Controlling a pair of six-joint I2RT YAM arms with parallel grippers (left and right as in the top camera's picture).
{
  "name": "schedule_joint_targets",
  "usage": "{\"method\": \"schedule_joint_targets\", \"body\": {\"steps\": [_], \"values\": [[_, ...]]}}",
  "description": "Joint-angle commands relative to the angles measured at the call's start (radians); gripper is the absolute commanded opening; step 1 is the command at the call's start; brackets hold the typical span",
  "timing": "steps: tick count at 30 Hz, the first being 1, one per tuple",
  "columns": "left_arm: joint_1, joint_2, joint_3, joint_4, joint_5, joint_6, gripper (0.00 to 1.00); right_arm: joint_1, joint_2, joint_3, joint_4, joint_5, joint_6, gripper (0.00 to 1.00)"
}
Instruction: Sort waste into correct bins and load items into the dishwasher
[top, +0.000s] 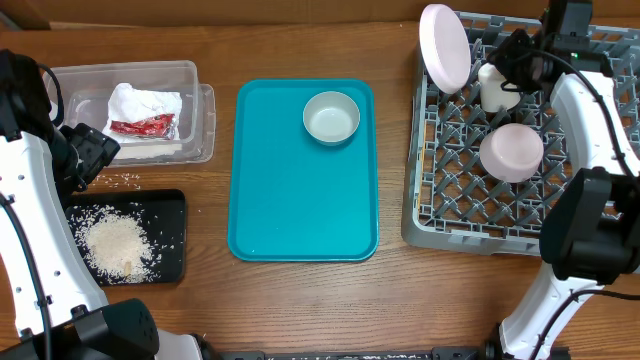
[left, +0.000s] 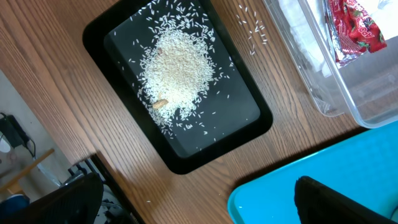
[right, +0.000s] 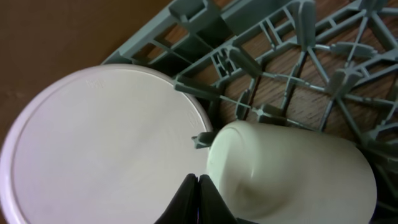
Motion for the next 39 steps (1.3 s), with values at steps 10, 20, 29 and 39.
{"method": "schedule_joint_targets", "body": {"steps": [10, 20, 29, 39], "values": [[0.003, 0.006, 0.000, -0.002, -0.003, 0.019, 1.00, -0.019, 0.019, 0.003, -0.079, 0.081, -0.005, 0.04], [0.003, 0.006, 0.000, -0.002, -0.003, 0.019, 1.00, -0.060, -0.190, 0.003, -0.158, 0.081, -0.006, 0.04], [0.003, 0.006, 0.000, -0.002, -0.003, 0.019, 1.00, -0.010, -0.323, 0.002, -0.121, 0.082, -0.011, 0.04], [0.003, 0.006, 0.000, -0.002, -0.003, 0.019, 1.00, -0.003, -0.161, 0.001, -0.108, 0.108, -0.013, 0.04]]}}
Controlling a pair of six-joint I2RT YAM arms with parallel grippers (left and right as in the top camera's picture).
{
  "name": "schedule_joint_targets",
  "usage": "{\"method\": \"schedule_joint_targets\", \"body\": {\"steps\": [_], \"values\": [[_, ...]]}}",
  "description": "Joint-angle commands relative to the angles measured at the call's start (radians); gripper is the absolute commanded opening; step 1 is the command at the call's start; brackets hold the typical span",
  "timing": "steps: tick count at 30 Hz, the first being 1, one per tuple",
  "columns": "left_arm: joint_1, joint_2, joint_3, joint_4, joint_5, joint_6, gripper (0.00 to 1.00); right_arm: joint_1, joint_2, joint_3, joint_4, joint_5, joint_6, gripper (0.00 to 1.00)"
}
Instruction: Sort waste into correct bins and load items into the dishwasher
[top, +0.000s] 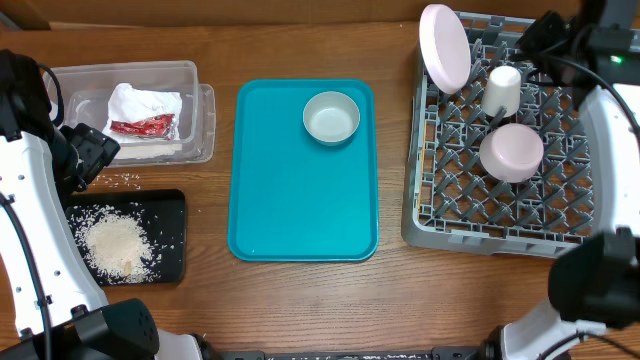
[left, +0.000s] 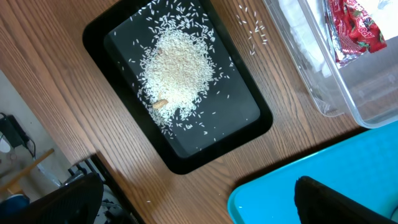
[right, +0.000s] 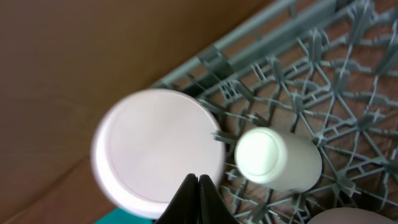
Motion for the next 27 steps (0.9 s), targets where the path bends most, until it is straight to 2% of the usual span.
{"method": "schedule_joint_targets", "body": {"steps": [1, 7, 20, 27], "values": [[0.003, 0.006, 0.000, -0.002, -0.003, 0.019, 1.00, -0.003, 0.079, -0.001, 0.001, 0.020, -0.007, 0.04], [0.003, 0.006, 0.000, -0.002, -0.003, 0.019, 1.00, -0.004, 0.166, -0.001, -0.032, 0.022, -0.007, 0.04], [0.003, 0.006, 0.000, -0.002, -0.003, 0.019, 1.00, -0.042, 0.167, 0.000, -0.117, 0.069, 0.002, 0.04], [0.003, 0.006, 0.000, -0.002, -0.003, 0.019, 1.00, -0.044, 0.134, 0.000, -0.086, -0.087, 0.004, 0.04]]}}
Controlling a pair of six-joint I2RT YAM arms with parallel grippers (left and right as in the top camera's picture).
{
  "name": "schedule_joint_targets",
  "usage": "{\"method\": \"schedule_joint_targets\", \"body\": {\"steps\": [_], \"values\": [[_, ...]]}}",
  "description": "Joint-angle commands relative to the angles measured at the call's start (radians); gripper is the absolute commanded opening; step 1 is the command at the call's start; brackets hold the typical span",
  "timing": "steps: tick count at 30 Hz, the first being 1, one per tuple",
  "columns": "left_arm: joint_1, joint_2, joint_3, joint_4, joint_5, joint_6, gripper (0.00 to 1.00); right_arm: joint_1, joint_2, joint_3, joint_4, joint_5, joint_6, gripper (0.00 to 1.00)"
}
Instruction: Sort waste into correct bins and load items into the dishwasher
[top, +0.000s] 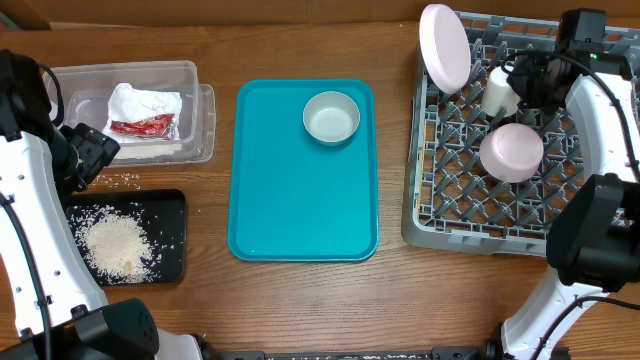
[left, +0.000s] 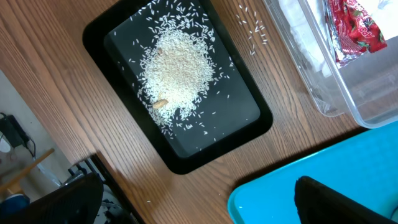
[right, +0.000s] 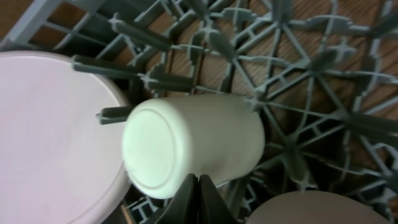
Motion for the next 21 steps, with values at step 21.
{"method": "schedule_joint_targets", "body": {"steps": [21], "values": [[0.003, 0.006, 0.000, -0.002, -0.003, 0.019, 1.00, -0.002, 0.010, 0.002, 0.026, 0.040, -0.001, 0.04]]}}
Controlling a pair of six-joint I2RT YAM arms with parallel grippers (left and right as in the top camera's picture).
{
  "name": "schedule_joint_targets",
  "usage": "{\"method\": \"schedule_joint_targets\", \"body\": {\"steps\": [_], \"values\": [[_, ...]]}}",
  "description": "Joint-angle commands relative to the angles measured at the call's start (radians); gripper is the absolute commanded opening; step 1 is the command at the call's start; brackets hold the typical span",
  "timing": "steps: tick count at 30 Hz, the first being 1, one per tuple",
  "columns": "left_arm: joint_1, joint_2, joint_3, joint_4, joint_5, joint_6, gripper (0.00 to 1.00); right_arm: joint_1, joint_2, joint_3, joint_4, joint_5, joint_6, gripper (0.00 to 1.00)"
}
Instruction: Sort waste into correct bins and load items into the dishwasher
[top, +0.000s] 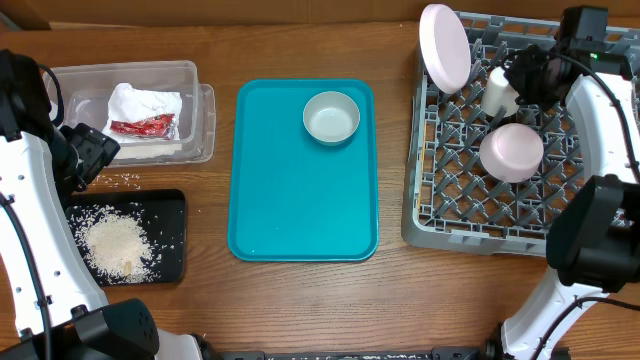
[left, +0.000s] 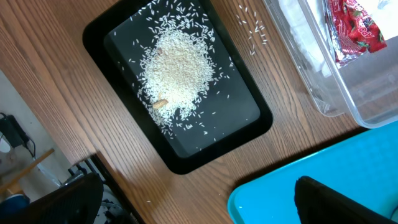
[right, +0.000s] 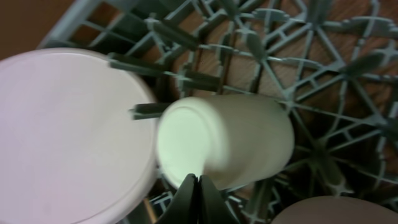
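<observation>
A cream cup (top: 497, 88) lies tipped on its side in the grey dish rack (top: 470, 215), next to an upright pink plate (top: 444, 46) and an upturned pink bowl (top: 511, 152). My right gripper (right: 197, 180) is shut and empty, its tips against the cup (right: 227, 140) beside the plate (right: 68, 130). A white bowl (top: 331, 117) sits on the teal tray (top: 300, 200). My left gripper (top: 88, 155) hangs open by the bins, holding nothing.
A clear bin (top: 195, 110) holds a white napkin and a red wrapper (top: 143, 126). The black tray (left: 255, 121) carries a heap of rice (left: 177, 65), with loose grains on the table. Cardboard wall runs along the back edge.
My right gripper, still shut, has shifted a little toward the back of the rack and the cup now leans slightly more toward the plate. The left arm is unchanged.
My right gripper was shut low against the cup beside the plate. Then it stood high above the rack, with the cup upturned on the tines. It came back down onto the cup, which now lies tipped on its side. The left arm stayed still.
</observation>
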Motion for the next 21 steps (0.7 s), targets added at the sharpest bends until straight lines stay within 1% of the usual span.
{"method": "schedule_joint_targets", "body": {"steps": [1, 7, 12, 15, 21], "values": [[0.003, 0.006, 0.000, -0.002, -0.003, 0.019, 1.00, -0.003, 0.010, 0.002, 0.000, 0.077, 0.000, 0.04], [0.003, 0.006, 0.000, -0.002, -0.003, 0.019, 1.00, -0.006, -0.039, 0.003, 0.006, 0.016, 0.003, 0.04], [0.003, 0.006, 0.000, -0.002, -0.003, 0.019, 1.00, -0.002, -0.098, 0.003, 0.097, -0.054, 0.003, 0.04], [0.003, 0.006, 0.000, -0.002, -0.003, 0.019, 1.00, -0.002, -0.094, 0.002, 0.133, -0.072, 0.003, 0.04], [0.003, 0.006, 0.000, -0.002, -0.003, 0.019, 1.00, -0.001, -0.030, 0.002, 0.136, -0.069, 0.000, 0.04]]}}
